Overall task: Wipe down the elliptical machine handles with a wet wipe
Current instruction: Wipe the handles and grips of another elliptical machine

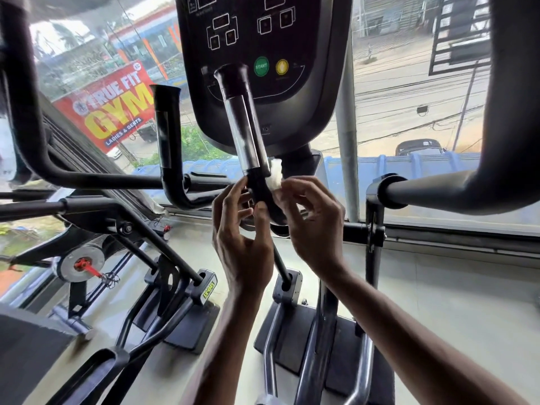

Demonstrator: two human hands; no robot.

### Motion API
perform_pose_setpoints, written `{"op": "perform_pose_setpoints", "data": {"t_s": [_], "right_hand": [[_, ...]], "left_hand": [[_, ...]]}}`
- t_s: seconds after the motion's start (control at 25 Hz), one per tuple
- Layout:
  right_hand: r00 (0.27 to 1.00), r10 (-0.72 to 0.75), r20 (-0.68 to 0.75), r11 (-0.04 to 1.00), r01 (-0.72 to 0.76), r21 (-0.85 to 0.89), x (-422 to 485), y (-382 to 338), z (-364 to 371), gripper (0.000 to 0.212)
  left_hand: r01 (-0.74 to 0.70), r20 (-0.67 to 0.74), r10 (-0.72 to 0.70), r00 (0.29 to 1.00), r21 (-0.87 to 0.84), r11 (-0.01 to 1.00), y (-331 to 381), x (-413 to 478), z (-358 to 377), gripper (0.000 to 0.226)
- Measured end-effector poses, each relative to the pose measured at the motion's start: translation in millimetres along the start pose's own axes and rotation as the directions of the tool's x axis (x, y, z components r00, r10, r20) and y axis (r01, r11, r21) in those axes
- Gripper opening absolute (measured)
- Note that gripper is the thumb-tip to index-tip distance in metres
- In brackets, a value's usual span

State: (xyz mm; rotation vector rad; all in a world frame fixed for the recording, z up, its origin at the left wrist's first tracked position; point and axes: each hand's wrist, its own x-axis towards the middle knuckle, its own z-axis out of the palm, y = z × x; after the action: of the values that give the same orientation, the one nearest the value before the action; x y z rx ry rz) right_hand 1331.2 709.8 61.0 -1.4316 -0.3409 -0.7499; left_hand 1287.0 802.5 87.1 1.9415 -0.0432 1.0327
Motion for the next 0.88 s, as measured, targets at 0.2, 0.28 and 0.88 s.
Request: {"op": "perform_pose_setpoints", "data": {"t_s": [0.2, 0.28, 0.88], "right_hand": [[0.999, 0.027, -0.034, 0.997, -0.025, 0.074, 25, -12, 20, 0.009], [0.999, -0.013, -0.039, 0.999, 0.015, 0.041, 47, -18, 24, 0.013], [0.931, -0.359, 0.07, 0.907, 0.365, -0.207, 106, -45, 36, 0.017]], "left_hand": [[-0.012, 0.007, 0.012, 1.0, -0.015, 1.0, 3, 12, 1, 0.043], [-0.012, 0.009, 0.012, 1.0, -0.006, 1.0, 5, 16, 2, 0.043], [0.162, 0.079, -0.149, 0.986, -0.194, 0.968, -2, 36, -6, 0.032]]}}
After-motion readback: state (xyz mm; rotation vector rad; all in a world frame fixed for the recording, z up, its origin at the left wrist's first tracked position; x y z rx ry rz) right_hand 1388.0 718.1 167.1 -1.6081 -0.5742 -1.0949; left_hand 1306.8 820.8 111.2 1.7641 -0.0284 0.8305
